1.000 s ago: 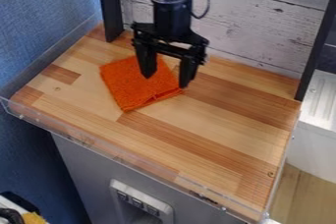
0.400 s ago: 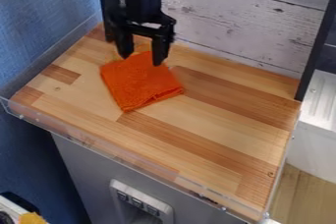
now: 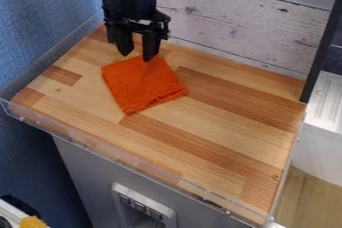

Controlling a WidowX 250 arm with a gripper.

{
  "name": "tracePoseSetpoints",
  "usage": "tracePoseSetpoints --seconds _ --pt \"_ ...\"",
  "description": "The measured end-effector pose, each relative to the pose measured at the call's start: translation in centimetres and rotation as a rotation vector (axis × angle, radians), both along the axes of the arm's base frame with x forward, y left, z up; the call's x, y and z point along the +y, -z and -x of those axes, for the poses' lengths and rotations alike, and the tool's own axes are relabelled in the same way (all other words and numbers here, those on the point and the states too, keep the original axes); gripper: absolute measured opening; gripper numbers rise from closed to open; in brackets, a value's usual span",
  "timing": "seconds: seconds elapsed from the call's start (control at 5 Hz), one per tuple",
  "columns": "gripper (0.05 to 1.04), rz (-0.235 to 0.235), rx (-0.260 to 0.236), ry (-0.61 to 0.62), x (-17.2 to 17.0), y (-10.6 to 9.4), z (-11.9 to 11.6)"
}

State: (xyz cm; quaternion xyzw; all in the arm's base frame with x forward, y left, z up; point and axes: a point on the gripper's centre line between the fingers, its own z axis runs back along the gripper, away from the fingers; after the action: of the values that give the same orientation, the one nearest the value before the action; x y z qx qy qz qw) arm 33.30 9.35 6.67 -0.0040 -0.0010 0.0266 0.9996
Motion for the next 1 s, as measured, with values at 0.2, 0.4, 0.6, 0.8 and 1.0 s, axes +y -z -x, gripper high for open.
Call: tracePoseSetpoints --seconds 0.2,0.4,0.6,0.8,1.0 --pt "0.363 -0.013 -0.014 -0.005 0.3 0.4 -0.3" --pt "0.151 -0.016 -0.007 -0.008 0.4 1.4 -0.5" --pt "0.065 -0.019 -0.001 -0.003 0.5 2.5 -0.4" --pt "0.061 -0.02 -0.001 0.0 0.5 3.0 -0.2" --pt "0.06 -0.019 0.007 -0.007 0.8 4.0 0.0"
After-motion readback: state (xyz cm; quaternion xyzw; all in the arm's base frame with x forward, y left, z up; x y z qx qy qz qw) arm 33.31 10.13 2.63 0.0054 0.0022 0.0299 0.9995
